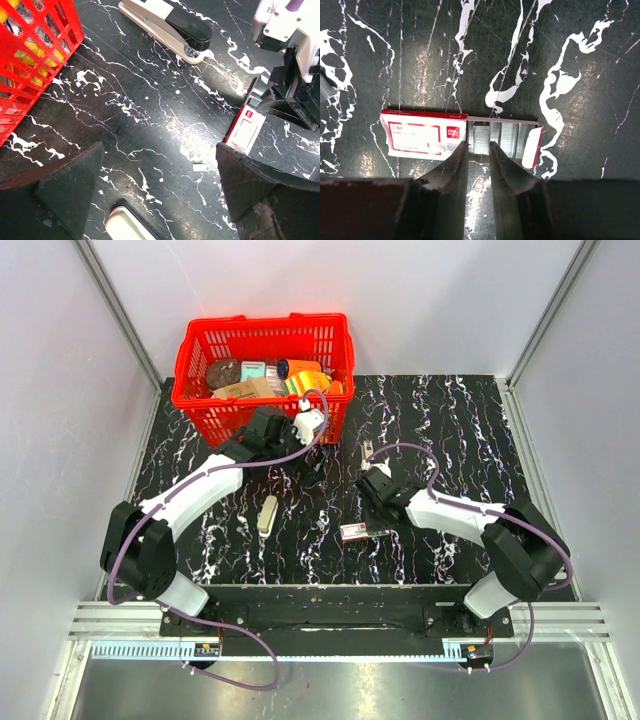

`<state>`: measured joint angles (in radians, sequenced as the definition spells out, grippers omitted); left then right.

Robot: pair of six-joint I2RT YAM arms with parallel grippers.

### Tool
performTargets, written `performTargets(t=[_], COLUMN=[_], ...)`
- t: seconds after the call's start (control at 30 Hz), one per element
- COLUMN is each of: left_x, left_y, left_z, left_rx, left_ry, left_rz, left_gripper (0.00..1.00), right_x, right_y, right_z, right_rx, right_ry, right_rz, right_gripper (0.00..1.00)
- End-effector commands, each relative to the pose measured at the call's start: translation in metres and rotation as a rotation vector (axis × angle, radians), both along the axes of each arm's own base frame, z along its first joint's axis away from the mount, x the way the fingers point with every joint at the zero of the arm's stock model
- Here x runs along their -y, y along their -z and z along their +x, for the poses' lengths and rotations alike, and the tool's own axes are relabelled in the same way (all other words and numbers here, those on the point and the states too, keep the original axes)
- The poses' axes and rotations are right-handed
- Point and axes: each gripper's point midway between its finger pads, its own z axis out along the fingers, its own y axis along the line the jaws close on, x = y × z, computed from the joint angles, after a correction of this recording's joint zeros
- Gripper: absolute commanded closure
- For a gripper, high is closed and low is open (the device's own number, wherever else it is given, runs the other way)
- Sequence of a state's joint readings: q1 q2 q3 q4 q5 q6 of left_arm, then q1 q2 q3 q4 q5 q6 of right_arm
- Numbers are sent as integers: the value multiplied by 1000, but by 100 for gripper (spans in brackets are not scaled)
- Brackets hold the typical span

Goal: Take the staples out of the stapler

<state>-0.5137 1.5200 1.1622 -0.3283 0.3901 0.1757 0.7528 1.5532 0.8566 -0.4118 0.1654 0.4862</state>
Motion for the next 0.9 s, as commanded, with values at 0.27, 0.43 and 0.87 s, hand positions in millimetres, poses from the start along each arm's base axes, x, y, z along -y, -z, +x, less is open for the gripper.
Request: performTargets(t=[0.27,0.43,0.87], left_x=[-4,-5,-17], left_y=[12,51,-1], left_z=[-2,-19,-15], left_rx=[83,77,363], left_ry=[75,159,282], left_rz=[74,208,401], left_gripper=[1,1,1], right_x=[-6,5,49], right_y=[-84,-103,-141], right_z=[20,22,33], right_rx=[175,232,304], right_ry=[14,54,155], right_rz=[73,82,127], right_gripper=[73,76,76])
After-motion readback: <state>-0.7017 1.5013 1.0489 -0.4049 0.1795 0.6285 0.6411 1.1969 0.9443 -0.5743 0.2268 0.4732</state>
